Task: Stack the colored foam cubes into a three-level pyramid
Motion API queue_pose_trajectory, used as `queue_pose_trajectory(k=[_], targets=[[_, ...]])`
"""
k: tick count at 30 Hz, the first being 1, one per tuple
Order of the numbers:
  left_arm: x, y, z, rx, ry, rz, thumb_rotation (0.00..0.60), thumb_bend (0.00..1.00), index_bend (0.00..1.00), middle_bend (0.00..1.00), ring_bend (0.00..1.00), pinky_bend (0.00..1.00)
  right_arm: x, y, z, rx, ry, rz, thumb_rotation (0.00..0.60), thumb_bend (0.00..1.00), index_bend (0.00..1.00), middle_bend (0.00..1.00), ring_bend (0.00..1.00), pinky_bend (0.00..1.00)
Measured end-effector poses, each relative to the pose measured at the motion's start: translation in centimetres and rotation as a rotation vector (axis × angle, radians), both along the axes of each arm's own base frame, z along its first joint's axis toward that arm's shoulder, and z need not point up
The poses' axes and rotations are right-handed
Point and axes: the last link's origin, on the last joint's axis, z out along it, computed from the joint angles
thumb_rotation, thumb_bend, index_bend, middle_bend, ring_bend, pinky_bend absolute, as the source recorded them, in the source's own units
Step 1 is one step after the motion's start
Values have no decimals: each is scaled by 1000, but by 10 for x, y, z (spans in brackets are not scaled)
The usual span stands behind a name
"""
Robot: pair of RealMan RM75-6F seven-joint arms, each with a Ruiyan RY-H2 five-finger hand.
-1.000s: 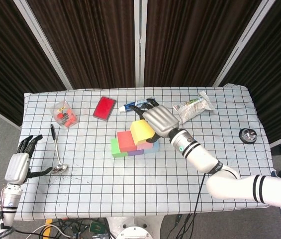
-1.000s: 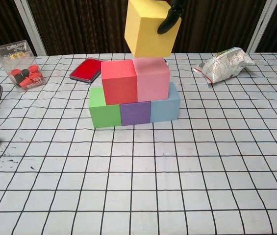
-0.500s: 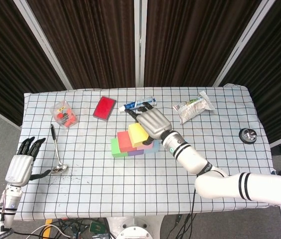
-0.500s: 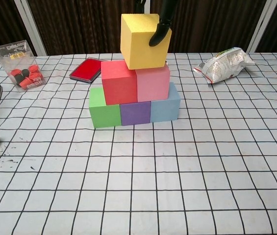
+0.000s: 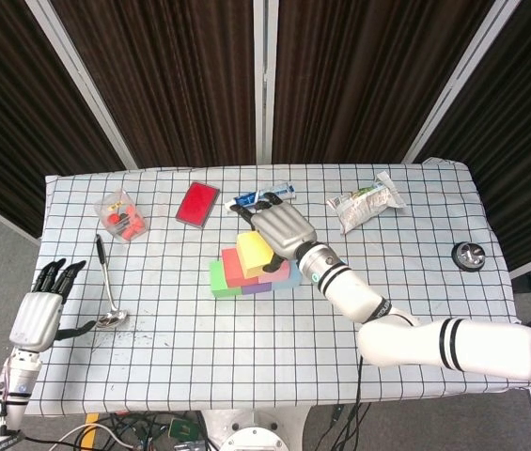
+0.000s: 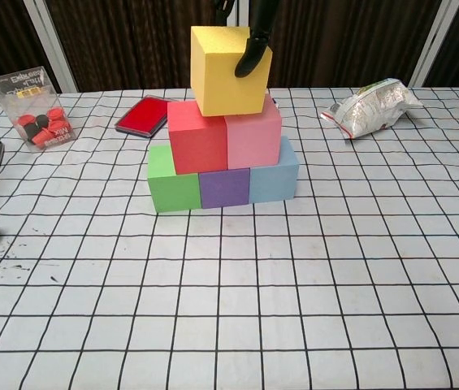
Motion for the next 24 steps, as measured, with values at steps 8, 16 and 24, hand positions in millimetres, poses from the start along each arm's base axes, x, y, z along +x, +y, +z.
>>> queue_pose_trajectory(k=[8,16,24], targets=[[-2,-1,2,4,-3,1,600,0,71,117,0,58,12,-3,-4,24,53,-6,600,119,0,520,141,0],[0,-1,6,7,-26,2,600,0,71,117,0,58,22,-4,-9,23,59,2,600,119,0,520,140,0],[1,-2,6,2,-30,-3,600,0,71,117,0,58,25,-4,-10,4,84,2,600,119,0,520,140,0]])
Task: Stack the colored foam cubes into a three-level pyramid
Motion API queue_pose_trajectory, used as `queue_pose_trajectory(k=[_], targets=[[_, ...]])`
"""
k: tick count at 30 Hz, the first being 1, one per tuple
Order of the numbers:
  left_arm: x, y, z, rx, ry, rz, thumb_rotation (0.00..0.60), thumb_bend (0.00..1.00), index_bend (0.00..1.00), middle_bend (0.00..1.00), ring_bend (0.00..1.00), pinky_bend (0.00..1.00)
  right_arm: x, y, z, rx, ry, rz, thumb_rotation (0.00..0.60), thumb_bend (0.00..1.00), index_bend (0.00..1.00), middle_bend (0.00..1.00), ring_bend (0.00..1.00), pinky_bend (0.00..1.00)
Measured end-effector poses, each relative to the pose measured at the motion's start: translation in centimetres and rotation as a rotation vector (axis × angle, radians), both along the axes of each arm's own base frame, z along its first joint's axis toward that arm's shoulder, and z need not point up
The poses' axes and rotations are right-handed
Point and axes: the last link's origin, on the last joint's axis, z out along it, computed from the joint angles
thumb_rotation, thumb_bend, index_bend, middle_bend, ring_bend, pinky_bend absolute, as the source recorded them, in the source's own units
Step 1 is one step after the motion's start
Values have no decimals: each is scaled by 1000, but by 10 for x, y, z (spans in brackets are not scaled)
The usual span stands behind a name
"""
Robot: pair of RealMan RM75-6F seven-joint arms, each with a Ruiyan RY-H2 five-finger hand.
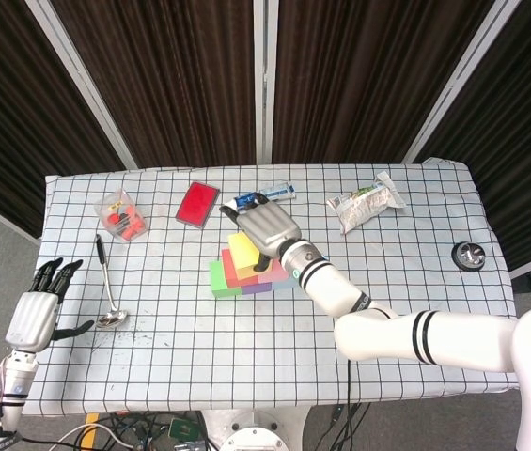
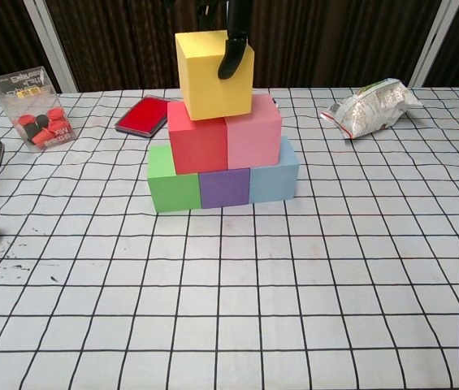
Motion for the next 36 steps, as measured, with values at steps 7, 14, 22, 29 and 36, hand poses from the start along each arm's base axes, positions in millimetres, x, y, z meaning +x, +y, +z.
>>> queue_pose_trajectory(k=[7,14,22,29,36], targets=[[-1,-1,-1,-4,-2,3,600,0,71,117,0,58,-2,-2,-4,-9,23,-9,600,119,0,520,140,0],[-2,-1,0,0,-4,5,600,0,71,117,0,58,0,-2,-9,-11,19,-9,600,119,0,520,141,0],[-5,-2,-1,-3,-6,12,600,0,71,117,0,58,1,-2,-11,-17,11,-34,600,119,0,524,142,0],[-6,-2,0,0,-9,13,600,0,71,117,0,58,3,-2,-13,-15,16,-51,600,120,0,524,142,0],[-7,-2,0,0,-13,16,600,0,71,117,0,58,4,-2,-15,-15,23,-50,600,119,0,524,142,0]])
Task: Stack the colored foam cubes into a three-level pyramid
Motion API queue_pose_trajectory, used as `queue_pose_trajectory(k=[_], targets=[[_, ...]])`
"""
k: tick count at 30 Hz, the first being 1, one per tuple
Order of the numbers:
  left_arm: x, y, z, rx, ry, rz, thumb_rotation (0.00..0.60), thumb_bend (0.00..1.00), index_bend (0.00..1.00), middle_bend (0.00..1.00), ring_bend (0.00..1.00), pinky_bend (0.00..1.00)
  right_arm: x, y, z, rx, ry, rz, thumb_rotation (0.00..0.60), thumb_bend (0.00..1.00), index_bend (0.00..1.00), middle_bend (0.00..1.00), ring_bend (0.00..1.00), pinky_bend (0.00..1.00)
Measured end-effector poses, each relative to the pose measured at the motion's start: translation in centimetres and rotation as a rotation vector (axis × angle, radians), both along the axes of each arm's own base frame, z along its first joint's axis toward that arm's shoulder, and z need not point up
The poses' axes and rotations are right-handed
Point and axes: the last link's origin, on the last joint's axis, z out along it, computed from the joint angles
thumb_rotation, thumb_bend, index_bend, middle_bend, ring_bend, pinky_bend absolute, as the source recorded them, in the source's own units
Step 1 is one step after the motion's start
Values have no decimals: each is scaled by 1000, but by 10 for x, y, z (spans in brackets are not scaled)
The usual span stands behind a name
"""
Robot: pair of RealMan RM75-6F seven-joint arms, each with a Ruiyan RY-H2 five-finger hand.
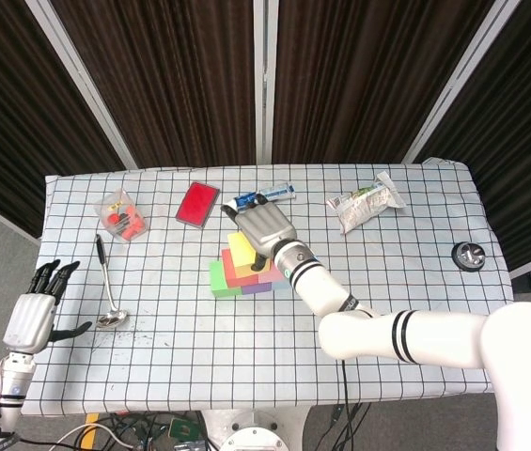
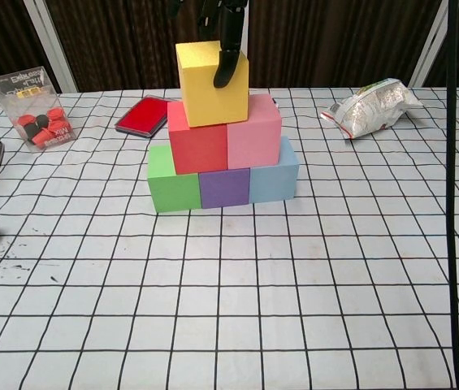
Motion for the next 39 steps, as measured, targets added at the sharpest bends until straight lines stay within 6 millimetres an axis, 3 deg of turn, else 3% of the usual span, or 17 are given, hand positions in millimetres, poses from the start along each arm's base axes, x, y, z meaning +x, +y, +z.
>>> queue_pose_trajectory(k=[18,39], targets=[[-1,0,0,5,-8,2,600,0,71,117,0,58,1,0,-4,-5,12,3,600,119,0,524,142,0],[1,1,0,-1,-23,-4,600,0,71,117,0,58,4,1,6,-51,-23,-19,600,104,0,565,175,0]])
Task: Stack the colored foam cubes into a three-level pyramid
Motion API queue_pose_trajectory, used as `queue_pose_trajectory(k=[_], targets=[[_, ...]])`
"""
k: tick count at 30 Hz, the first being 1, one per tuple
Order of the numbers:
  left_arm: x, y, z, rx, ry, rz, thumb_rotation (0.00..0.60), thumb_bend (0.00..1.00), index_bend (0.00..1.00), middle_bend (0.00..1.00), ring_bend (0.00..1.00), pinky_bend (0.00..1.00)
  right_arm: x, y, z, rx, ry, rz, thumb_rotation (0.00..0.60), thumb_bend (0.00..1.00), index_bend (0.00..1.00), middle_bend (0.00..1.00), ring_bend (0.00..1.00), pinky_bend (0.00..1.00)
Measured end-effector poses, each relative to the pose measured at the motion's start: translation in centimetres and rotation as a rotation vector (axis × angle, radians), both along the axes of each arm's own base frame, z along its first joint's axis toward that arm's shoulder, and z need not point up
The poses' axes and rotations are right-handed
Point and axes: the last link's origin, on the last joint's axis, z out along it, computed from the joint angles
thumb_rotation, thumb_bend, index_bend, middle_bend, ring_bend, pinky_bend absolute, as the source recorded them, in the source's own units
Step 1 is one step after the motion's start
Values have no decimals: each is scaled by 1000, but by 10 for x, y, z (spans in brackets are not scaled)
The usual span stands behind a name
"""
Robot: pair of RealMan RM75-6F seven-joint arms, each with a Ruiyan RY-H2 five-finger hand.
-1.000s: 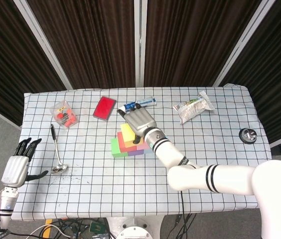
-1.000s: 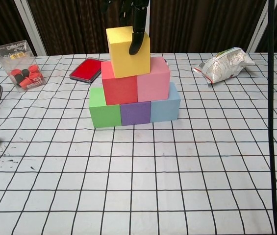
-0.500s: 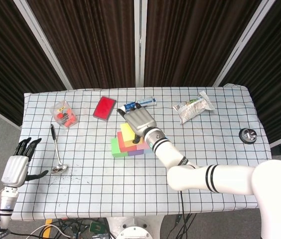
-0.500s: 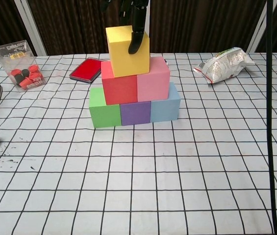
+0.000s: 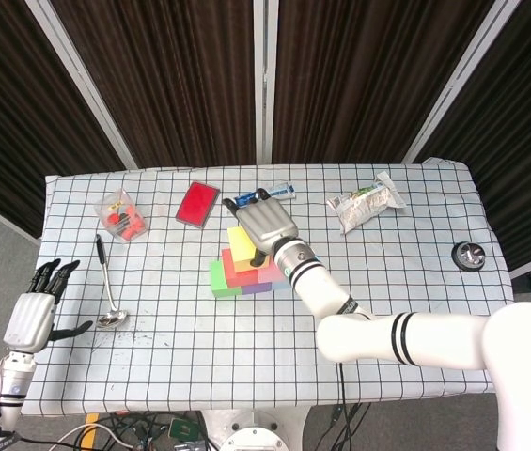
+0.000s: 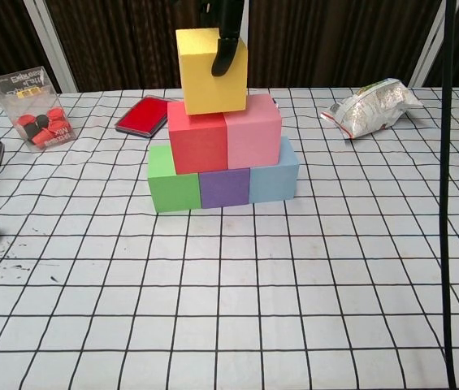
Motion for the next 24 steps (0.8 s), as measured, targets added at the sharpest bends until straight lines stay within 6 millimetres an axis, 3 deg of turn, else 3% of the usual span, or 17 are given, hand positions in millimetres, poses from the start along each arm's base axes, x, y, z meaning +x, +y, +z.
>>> queue_pose_trajectory(k=[24], targets=[[-3,-1,-2,-9,-5,10,600,0,71,117,0,58,1,3,-8,14,20,-34,600,104,0,565,175,0]])
